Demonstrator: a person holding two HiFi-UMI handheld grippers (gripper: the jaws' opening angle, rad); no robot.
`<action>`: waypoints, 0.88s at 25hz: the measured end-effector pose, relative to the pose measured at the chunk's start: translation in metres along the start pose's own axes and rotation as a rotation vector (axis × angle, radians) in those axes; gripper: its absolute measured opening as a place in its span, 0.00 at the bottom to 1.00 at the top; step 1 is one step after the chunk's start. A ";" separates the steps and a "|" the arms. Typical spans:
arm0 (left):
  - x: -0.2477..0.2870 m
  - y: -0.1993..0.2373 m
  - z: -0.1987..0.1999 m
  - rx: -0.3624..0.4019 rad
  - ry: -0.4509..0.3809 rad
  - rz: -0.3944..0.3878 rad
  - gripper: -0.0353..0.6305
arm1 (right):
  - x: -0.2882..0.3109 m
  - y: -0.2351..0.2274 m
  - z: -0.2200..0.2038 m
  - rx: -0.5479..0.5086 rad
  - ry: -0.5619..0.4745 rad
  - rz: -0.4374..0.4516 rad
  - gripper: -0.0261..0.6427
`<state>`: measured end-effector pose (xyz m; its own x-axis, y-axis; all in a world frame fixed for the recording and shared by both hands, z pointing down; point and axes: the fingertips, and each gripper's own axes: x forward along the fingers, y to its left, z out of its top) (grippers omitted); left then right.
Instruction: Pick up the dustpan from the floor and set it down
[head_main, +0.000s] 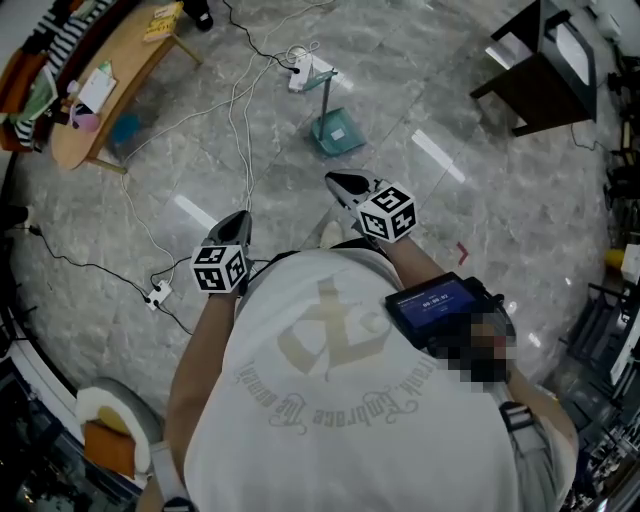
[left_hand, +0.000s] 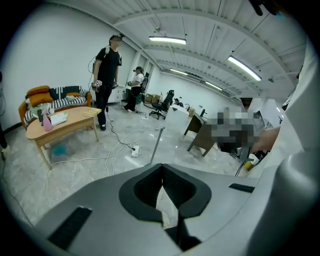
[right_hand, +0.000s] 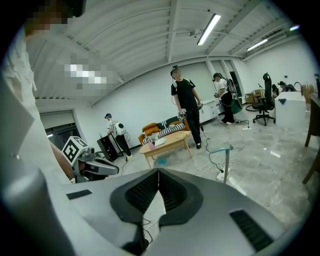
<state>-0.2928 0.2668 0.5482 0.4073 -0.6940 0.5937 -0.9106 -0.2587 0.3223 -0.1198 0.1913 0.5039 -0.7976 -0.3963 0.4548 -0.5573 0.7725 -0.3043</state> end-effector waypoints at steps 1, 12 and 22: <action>0.004 -0.002 0.004 -0.002 -0.001 0.006 0.07 | -0.002 -0.007 0.002 0.001 0.002 0.006 0.07; 0.026 -0.010 0.042 -0.089 -0.017 0.165 0.07 | -0.012 -0.076 0.020 0.010 0.039 0.103 0.07; 0.040 -0.021 0.056 -0.072 -0.027 0.178 0.07 | -0.028 -0.103 0.007 0.047 0.043 0.077 0.07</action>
<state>-0.2617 0.2065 0.5241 0.2369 -0.7423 0.6267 -0.9605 -0.0819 0.2661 -0.0419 0.1193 0.5169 -0.8282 -0.3141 0.4641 -0.5059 0.7754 -0.3779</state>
